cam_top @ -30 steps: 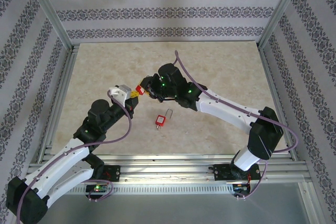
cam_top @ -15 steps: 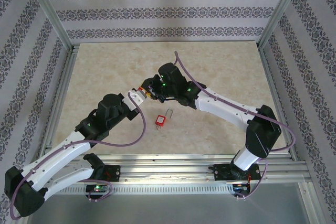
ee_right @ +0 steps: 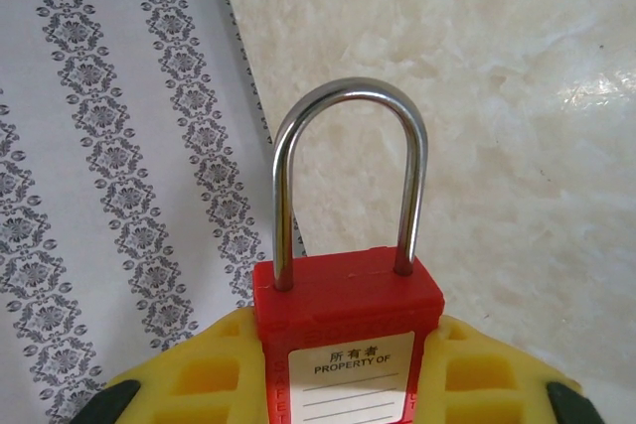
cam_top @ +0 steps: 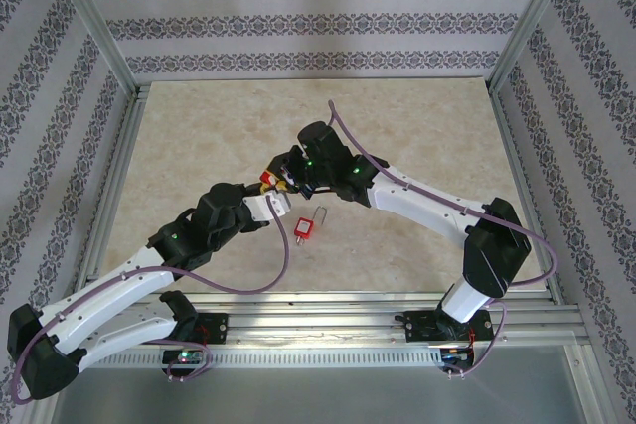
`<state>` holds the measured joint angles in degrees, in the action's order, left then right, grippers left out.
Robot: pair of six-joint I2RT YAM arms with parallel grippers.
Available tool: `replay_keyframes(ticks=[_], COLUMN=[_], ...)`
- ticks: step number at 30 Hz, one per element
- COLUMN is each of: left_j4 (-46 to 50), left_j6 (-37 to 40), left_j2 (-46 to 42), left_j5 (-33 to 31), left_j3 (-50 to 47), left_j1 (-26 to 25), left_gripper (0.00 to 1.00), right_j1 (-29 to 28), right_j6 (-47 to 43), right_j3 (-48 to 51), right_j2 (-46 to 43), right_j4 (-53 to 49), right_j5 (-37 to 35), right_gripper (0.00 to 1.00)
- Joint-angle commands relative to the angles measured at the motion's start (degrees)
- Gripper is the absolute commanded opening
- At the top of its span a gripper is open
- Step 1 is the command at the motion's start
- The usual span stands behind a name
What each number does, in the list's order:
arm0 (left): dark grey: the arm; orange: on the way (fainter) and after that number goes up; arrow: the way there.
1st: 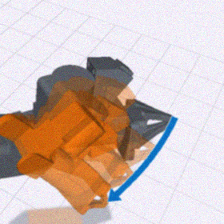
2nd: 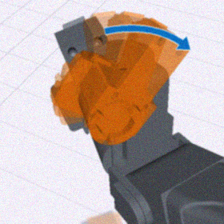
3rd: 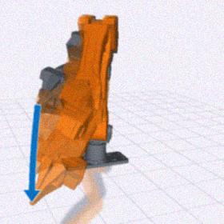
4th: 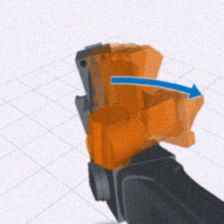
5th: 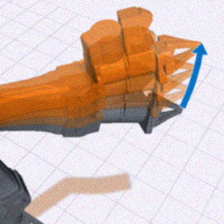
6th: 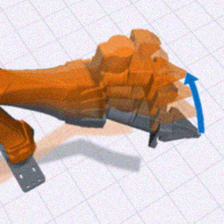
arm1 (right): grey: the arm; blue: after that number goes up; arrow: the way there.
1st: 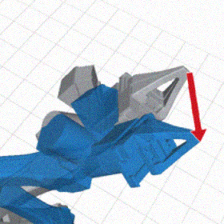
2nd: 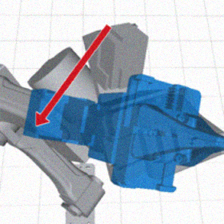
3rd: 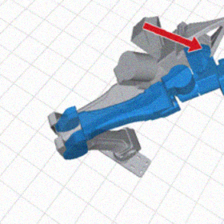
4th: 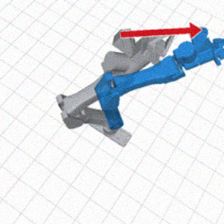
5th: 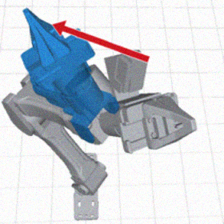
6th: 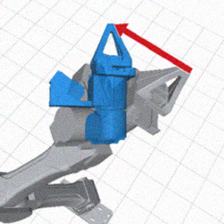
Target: Unlock with the key
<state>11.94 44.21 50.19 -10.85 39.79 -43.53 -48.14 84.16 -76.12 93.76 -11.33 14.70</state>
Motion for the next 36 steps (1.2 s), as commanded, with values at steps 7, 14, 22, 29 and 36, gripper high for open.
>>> replay_keyframes(ticks=[7, 14, 22, 29, 36], left_j4=[9.74, 8.69, 4.78, 4.67, 7.22], left_j6=[11.57, 11.47, 1.98, -8.59, -33.80], left_j2=[0.63, -0.31, -7.19, -17.17, -22.41], left_j5=[5.46, 5.51, 4.15, 0.71, -2.29], left_j3=[1.95, 1.76, -1.32, -3.27, -2.56], left_j1=[-3.05, -3.14, -3.23, -3.23, -3.14], left_gripper=[0.00, 0.00, 0.59, 0.86, 0.97], right_j1=[0.15, 0.14, 0.51, 0.94, 1.03], right_j6=[-1.43, -1.31, -1.16, -1.34, -1.56], right_j3=[-0.26, 0.34, 1.14, 1.15, 0.27], right_j2=[-0.50, -0.88, -1.45, -1.12, -0.11], right_j4=[7.29, 7.40, 7.51, 7.55, 7.42], right_j5=[-0.64, -0.88, -0.72, -0.59, -0.29], right_gripper=[0.00, 0.00, 0.00, 0.00, 0.00])
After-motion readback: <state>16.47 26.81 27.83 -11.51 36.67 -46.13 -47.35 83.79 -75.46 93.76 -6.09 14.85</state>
